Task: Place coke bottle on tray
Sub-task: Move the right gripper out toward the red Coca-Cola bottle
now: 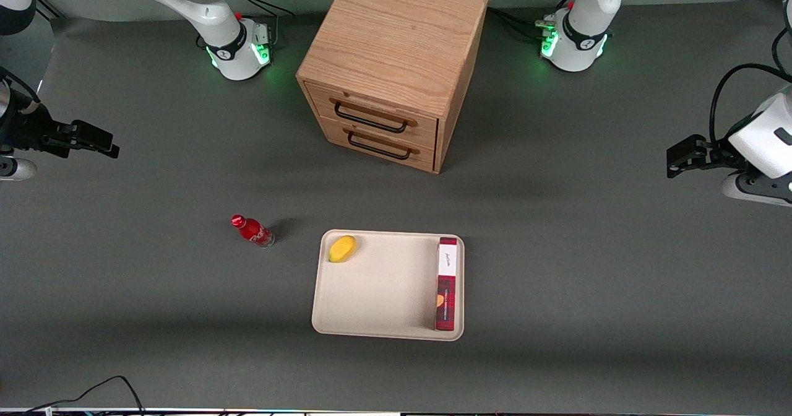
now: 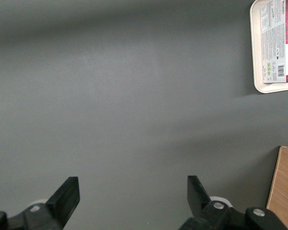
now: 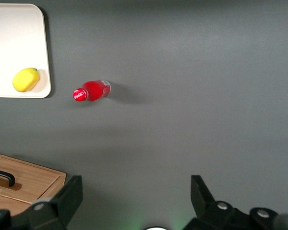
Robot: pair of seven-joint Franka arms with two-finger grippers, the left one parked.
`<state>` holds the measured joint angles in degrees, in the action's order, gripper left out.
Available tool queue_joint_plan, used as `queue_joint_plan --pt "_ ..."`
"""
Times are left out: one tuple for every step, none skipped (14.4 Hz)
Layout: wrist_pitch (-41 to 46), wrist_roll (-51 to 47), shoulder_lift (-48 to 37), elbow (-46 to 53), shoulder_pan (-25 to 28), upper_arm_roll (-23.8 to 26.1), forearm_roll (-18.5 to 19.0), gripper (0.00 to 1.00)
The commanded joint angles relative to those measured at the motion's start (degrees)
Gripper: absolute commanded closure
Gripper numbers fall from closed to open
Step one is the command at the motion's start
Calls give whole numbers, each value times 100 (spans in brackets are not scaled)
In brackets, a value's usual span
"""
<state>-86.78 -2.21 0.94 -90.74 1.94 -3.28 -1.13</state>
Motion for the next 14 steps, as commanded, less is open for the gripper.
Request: queue_joint_plan --pt "-137 151 -235 -224 -19 21 51 0" --pt "-129 151 -252 -224 -18 56 51 0" --pt "-129 142 -279 -268 -18 134 60 0" --pt "-181 134 -314 -321 -18 196 104 0" --pt "-251 107 -314 -330 -18 249 243 0" --pt "-261 72 -305 -321 -18 275 253 0" --pt "-269 63 -305 -321 -18 284 245 0" --pt "-269 63 -297 -295 -27 276 184 0" --pt "-287 72 -288 -295 -19 276 175 0" --pt "-391 72 -296 -356 -18 276 174 0" --pt "-540 72 -314 -504 8 284 174 0" --pt "-803 63 -332 -706 17 319 157 0" --pt "-1188 46 -419 -1038 8 494 131 0" --pt "-1558 -7 -489 -1338 -9 582 96 0"
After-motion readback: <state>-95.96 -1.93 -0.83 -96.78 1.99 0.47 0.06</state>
